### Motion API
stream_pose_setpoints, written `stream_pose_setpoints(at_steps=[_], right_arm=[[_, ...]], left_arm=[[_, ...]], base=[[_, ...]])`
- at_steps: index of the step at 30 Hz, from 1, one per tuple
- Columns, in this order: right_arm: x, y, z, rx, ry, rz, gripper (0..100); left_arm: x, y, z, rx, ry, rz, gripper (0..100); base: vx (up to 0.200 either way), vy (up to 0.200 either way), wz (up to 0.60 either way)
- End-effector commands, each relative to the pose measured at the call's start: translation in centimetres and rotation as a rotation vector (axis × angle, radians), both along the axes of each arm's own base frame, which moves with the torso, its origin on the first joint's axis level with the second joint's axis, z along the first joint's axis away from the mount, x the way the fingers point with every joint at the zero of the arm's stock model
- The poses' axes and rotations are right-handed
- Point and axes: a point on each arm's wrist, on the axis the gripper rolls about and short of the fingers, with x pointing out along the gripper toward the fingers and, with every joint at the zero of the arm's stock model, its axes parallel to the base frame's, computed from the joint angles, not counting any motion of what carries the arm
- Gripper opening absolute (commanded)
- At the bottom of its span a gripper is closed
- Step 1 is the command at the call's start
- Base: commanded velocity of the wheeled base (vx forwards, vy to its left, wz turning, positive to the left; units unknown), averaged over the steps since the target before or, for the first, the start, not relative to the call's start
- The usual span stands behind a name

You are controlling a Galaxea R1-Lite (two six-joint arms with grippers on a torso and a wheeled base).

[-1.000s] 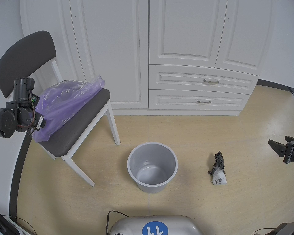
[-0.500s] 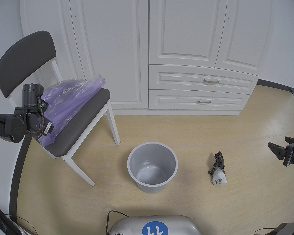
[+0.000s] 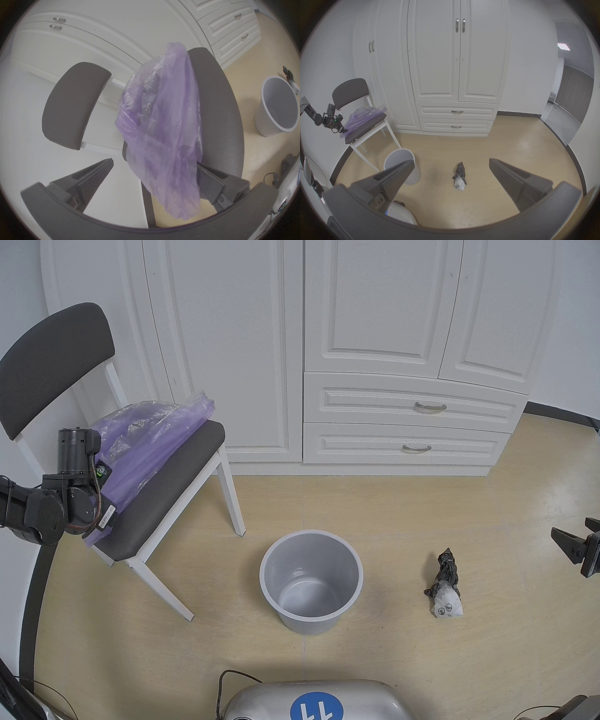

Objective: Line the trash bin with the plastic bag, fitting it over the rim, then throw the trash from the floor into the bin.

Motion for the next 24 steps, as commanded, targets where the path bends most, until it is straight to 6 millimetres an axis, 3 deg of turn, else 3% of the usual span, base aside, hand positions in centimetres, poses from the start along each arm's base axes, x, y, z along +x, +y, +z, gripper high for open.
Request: stream_pose_setpoints(at_steps=[1, 7, 24], right_arm=[[0.0, -0.1, 0.1, -0.001, -0.004, -0.005, 100], [0.0, -0.1, 0.1, -0.001, -0.004, -0.005, 100], [0.0, -0.1, 0.0, 0.0, -0.001, -0.005, 100]], left_arm=[[0.3, -0.6, -0.8, 0.01, 0.022, -0.02, 100], [0.3, -1.2, -0.6, 0.014, 0.011, -0.036, 100], [1.3, 0.3, -1.3, 0.129, 0.069, 0.091, 100]], base=[[0.0, 0.0, 0.0], [0.0, 0.0, 0.0], [0.0, 0.0, 0.0]])
